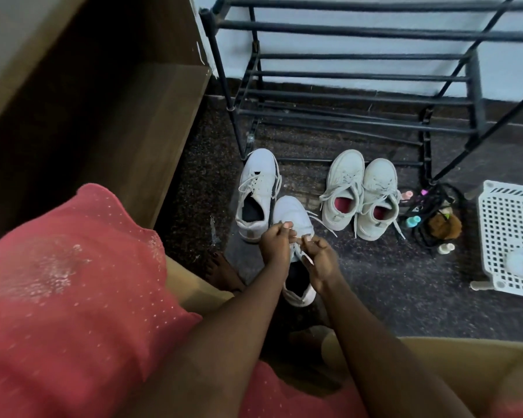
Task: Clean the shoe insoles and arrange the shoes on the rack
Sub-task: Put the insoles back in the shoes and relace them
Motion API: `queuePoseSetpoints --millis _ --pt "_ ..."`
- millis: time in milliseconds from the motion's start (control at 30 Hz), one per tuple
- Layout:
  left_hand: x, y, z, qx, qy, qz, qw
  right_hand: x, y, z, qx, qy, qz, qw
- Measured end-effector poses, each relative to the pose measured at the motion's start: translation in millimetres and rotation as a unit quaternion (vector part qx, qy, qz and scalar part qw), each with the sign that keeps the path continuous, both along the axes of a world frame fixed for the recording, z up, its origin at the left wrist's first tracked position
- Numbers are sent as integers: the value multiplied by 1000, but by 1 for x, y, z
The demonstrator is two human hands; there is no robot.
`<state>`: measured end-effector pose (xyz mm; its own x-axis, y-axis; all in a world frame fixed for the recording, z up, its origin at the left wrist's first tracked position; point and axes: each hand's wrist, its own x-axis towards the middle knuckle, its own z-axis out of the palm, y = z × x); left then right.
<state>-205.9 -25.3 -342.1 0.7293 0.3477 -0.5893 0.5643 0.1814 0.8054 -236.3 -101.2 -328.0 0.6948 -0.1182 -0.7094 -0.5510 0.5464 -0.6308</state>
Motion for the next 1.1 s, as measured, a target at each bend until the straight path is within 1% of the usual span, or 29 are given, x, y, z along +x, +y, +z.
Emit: queuePoseSetpoints --millis 67,200,267,300,367,433,467,533,633,733,800,867,933,1000,1100 --pt "1 -1 12 6 -14 -19 1000 0 1 10 -6 -31 6 999" --pt "2 3 36 69 -37 -49 996 3 -1 36 -28 -84 42 995" --pt "4 6 48 80 -36 -55 995 7 -3 50 -67 -100 71 990" --pt "5 7 55 94 -30 -69 993 8 -4 56 -104 -108 87 985" --pt "10 8 67 142 -12 -120 982 12 -7 68 -222 -131 123 958" --pt "15 9 83 186 1 -172 967 15 -9 85 -329 -157 168 916" --pt "19 9 91 204 -1 -193 960 17 -9 94 -362 -166 185 899" --pt "24 9 110 230 -10 -221 948 17 -9 114 -397 -172 196 880" --pt "26 9 144 245 -18 -262 933 18 -10 137 -418 -190 173 871" --pt "28 11 163 250 -31 -307 918 22 -10 162 -432 -218 160 860" --pt "27 14 172 239 -48 -323 914 25 -12 176 -448 -228 158 850" --pt "27 17 176 198 -69 -327 922 29 -15 187 -440 -232 158 853" --pt "25 21 181 153 -105 -331 925 33 -19 191 -438 -231 176 851" --pt "24 25 186 159 -137 -341 916 35 -21 194 -441 -227 206 843" --pt "22 31 188 166 -156 -345 910 37 -21 195 -443 -220 224 840"
